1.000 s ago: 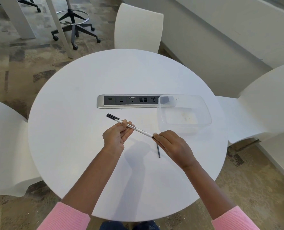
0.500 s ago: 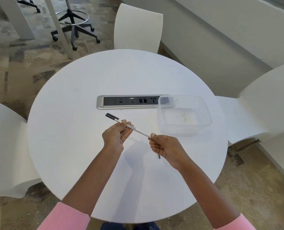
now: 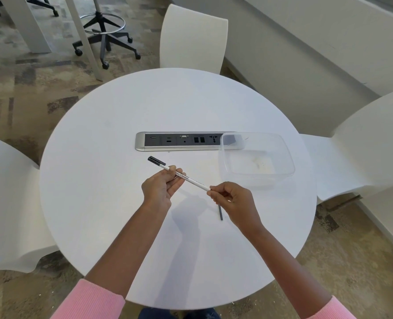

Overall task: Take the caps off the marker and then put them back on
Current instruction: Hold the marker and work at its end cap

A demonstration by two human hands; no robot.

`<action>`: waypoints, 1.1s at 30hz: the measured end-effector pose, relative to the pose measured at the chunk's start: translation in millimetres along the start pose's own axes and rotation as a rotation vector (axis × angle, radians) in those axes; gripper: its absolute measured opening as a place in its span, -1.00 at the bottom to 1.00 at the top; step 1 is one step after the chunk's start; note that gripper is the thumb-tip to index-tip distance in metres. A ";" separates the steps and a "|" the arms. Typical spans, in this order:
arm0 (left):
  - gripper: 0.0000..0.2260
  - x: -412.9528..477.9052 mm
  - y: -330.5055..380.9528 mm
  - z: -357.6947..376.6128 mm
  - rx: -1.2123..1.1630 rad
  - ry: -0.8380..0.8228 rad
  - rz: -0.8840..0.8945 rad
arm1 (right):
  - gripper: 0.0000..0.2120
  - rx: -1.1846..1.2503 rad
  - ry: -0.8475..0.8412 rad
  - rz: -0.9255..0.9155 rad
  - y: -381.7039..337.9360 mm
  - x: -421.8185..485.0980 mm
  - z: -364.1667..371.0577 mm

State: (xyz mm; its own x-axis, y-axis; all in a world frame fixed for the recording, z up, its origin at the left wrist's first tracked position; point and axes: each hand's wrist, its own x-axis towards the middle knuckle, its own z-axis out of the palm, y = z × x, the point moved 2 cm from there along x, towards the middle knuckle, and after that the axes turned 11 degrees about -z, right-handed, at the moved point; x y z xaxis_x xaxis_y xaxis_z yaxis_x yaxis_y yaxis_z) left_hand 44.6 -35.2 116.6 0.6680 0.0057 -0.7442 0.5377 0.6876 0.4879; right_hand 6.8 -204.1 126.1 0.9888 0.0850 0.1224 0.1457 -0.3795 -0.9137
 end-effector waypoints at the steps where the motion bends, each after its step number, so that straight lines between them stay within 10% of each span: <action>1: -0.92 0.1 -0.3 -0.1 -0.001 0.001 -0.004 | -0.97 -0.054 -0.004 -0.049 0.1 -0.6 -0.4; 17: -0.90 -2.0 -1.4 0.5 -0.031 0.029 -0.055 | -0.91 -0.853 0.004 -0.919 0.6 -4.2 -3.2; 25: -0.91 2.2 4.7 -1.6 -0.010 0.041 -0.017 | -0.75 0.552 0.115 0.405 3.9 -3.1 5.4; 33: -0.91 1.4 1.4 -1.7 0.004 0.033 -0.015 | -0.65 0.753 -0.124 0.708 2.0 0.0 8.3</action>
State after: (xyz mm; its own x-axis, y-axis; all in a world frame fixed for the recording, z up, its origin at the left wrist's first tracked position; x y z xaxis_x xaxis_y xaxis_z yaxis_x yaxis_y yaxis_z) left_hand 45.5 -33.0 115.5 0.6423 0.0195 -0.7662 0.5498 0.6848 0.4783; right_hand 6.8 -197.3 121.1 0.8242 0.1776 -0.5377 -0.5660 0.2904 -0.7716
